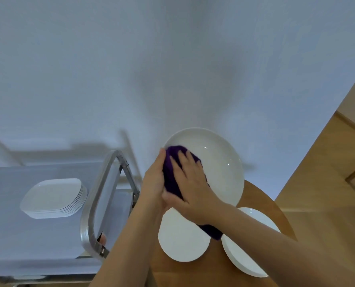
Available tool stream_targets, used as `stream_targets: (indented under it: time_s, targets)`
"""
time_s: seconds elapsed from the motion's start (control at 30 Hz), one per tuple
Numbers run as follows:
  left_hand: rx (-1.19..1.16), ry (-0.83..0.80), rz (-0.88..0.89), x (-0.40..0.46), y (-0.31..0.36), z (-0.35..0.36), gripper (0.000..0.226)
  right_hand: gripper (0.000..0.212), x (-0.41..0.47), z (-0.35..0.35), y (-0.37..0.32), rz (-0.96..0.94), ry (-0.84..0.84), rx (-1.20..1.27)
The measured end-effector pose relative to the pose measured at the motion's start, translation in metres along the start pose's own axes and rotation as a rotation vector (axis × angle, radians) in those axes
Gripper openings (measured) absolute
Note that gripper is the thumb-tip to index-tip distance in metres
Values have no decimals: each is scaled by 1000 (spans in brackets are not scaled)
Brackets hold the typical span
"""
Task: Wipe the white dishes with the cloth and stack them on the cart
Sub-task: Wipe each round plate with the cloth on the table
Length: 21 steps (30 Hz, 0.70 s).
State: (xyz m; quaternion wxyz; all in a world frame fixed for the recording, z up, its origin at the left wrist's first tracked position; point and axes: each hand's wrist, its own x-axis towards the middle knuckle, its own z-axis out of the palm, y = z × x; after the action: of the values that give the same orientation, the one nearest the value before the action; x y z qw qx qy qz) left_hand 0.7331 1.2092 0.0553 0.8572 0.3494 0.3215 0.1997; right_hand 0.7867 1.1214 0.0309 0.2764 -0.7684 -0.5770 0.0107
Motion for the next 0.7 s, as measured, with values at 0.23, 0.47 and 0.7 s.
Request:
stream_targets:
  time_s: [0.23, 0.47, 0.7]
  targets:
    - [-100, -92, -172, -1, 19, 0, 66, 87, -32, -8, 33, -238, -68, -333]
    - [181, -2, 144, 10, 46, 18, 52, 48, -22, -35, 29, -58, 316, 63]
    - [347, -13, 155, 13, 18, -6, 61, 50, -19, -79, 30, 398, 422, 1063]
